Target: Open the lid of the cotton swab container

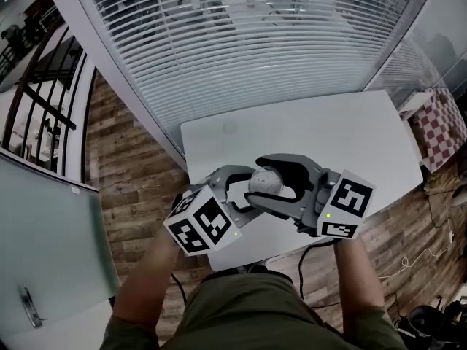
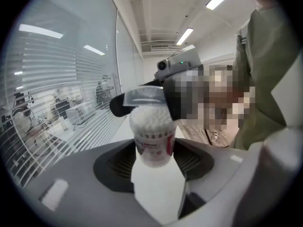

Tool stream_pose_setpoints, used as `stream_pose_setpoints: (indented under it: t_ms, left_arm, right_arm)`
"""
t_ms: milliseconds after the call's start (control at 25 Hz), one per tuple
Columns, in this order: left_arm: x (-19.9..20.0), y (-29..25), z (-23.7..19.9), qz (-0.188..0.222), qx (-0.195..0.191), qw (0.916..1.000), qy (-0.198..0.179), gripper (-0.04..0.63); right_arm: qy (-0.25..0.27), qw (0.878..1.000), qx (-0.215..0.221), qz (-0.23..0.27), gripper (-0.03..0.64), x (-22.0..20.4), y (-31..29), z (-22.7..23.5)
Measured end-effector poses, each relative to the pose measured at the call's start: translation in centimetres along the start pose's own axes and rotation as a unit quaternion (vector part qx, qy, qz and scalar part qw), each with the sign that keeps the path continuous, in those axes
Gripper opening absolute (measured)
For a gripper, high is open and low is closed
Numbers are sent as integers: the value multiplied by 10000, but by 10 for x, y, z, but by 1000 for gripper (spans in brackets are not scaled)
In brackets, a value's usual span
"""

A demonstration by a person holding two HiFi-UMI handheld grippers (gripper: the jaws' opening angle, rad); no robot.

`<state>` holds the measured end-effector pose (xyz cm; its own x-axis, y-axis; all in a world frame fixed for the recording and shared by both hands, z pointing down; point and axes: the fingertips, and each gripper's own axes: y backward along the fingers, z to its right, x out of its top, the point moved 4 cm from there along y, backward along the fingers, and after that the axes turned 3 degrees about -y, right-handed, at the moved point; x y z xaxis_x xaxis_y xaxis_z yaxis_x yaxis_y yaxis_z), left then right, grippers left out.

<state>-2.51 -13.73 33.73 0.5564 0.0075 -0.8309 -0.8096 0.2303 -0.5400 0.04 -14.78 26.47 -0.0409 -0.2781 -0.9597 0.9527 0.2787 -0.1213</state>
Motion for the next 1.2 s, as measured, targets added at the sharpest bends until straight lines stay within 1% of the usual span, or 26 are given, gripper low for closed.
stream_pose_setpoints:
  t_ms: [240, 560, 840, 1200]
  left_arm:
    - [1, 2, -6, 88, 66, 9999, 17, 253]
    - [6, 6, -12, 309, 112, 9994, 52, 253]
    - [6, 6, -13, 405, 139, 9990, 95, 253]
    - [6, 5, -13, 592, 159, 9981, 86, 253]
  right_arm:
    - [-437, 9978, 80, 497, 275, 8, 5, 9]
    - [-933, 9892, 207, 1111, 276, 19, 12, 17]
    - [-1006, 9868, 69, 1265, 276, 19, 15, 22]
    - [-927, 9861, -114, 1378, 276, 21, 23, 25]
